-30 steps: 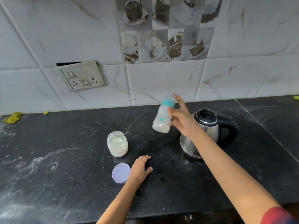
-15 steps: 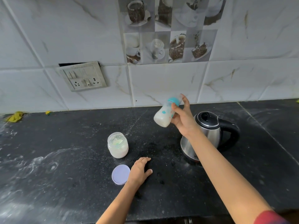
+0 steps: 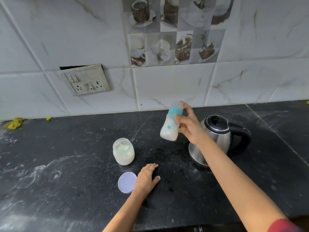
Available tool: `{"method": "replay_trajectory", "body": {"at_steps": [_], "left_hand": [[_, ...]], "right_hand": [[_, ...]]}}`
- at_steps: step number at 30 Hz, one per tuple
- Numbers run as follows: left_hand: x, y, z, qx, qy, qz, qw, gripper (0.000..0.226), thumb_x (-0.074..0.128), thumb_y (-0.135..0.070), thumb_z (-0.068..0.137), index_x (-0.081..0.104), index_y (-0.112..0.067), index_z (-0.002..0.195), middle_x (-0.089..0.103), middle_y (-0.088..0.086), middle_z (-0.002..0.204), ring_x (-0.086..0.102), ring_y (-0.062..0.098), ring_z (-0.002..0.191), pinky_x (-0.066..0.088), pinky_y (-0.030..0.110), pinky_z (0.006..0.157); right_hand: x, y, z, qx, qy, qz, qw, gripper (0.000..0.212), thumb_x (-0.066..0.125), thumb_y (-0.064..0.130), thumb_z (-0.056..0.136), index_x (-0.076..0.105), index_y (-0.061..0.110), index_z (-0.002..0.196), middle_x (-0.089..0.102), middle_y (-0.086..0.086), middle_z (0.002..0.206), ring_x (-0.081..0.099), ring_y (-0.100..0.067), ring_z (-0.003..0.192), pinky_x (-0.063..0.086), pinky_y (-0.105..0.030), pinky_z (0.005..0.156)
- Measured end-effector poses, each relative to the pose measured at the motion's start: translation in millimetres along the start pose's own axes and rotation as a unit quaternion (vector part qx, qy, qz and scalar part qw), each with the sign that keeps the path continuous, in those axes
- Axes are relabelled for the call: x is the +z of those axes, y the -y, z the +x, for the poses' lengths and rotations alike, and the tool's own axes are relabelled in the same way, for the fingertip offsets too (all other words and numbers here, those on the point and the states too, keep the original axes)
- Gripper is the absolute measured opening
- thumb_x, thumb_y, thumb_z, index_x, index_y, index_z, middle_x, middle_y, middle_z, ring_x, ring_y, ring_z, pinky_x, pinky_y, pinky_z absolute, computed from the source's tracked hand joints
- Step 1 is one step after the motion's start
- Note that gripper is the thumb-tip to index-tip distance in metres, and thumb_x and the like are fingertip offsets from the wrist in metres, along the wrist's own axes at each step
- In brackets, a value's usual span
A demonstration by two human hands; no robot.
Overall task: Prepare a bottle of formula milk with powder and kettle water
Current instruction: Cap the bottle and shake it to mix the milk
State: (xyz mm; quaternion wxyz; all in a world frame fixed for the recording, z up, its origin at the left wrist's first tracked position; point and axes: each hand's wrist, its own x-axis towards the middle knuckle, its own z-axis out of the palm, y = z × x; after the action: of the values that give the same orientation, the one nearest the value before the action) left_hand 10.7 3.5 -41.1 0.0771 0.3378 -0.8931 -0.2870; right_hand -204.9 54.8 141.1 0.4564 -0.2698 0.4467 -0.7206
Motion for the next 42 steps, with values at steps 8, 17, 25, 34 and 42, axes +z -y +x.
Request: {"method": "replay_trajectory", "body": {"at_steps": [8,17,25,34,42], "left_hand": [[15.4,-4.3,-8.8,0.01,-0.055,0.047,0.997,0.049,0.044,-0.03,0.096,0.039,-0.02,0.143,0.039,-0.003,0.148,0.038,0.017,0.133,0.029,0.028,0.108],[32.4,-17.8,-18.6,0.017,-0.118,0.036,0.992,0.057,0.028,-0.043,0.094,0.048,-0.012,0.138,0.047,0.003,0.143,0.041,0.017,0.133,0.023,0.026,0.112],[34.9,-19.3,-21.8,0.027,-0.112,0.059,0.992,0.046,0.039,-0.037,0.096,0.053,-0.015,0.133,0.051,0.001,0.14,0.045,0.016,0.129,0.029,0.03,0.108],[36.5,-19.8,-22.7,0.034,-0.122,0.071,0.989,0.055,0.029,-0.047,0.094,0.053,-0.017,0.133,0.051,-0.001,0.139,0.045,0.015,0.128,0.028,0.028,0.107],[37.7,-20.5,-23.5,0.027,-0.137,0.062,0.988,0.054,0.03,-0.047,0.094,0.053,-0.016,0.132,0.051,-0.001,0.139,0.045,0.015,0.127,0.028,0.027,0.107]], "right_hand": [[-7.7,-16.1,-6.4,0.031,0.008,0.009,0.999,0.065,0.068,0.005,0.083,0.042,0.031,0.136,0.06,-0.012,0.118,0.066,-0.027,0.097,0.057,-0.043,0.069],[-15.0,-15.1,-11.6,0.035,-0.024,-0.013,0.999,0.059,0.064,0.004,0.088,0.04,0.03,0.135,0.061,-0.011,0.116,0.066,-0.028,0.098,0.055,-0.053,0.083],[-24.0,-23.3,-13.3,0.043,-0.021,0.002,0.999,0.059,0.065,0.005,0.087,0.04,0.03,0.135,0.061,-0.008,0.115,0.067,-0.026,0.098,0.057,-0.048,0.076],[-27.7,-30.9,-8.3,0.048,-0.028,0.016,0.998,0.058,0.063,0.005,0.09,0.037,0.032,0.134,0.052,-0.013,0.128,0.061,-0.03,0.107,0.056,-0.051,0.082],[-27.9,-32.2,-2.8,0.049,-0.028,0.016,0.998,0.058,0.061,0.004,0.091,0.037,0.036,0.133,0.051,-0.011,0.126,0.058,-0.029,0.108,0.057,-0.049,0.077]]}}
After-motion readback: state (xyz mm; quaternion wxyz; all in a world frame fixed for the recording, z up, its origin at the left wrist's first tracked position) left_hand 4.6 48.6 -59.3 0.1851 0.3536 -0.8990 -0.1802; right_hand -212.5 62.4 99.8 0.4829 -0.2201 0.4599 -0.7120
